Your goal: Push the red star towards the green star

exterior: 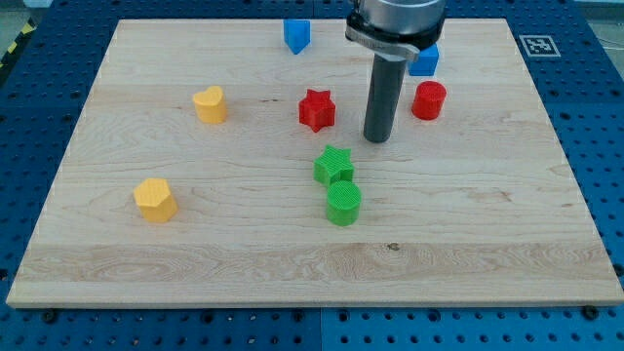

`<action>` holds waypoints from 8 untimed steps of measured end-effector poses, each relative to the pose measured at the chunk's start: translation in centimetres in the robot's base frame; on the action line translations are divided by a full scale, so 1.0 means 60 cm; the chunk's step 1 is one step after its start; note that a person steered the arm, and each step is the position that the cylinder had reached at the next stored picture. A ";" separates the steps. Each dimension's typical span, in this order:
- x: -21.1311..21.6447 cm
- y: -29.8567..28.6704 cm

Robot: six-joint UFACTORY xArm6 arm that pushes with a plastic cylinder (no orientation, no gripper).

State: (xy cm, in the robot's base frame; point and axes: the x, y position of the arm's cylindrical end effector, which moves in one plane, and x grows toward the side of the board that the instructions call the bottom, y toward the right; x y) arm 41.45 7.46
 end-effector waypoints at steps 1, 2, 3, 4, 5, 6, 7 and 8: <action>-0.045 0.003; -0.116 -0.011; -0.147 -0.068; -0.140 -0.120; -0.109 -0.125; -0.088 -0.127; -0.081 -0.128; -0.048 -0.128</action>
State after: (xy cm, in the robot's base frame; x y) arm 38.56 -0.21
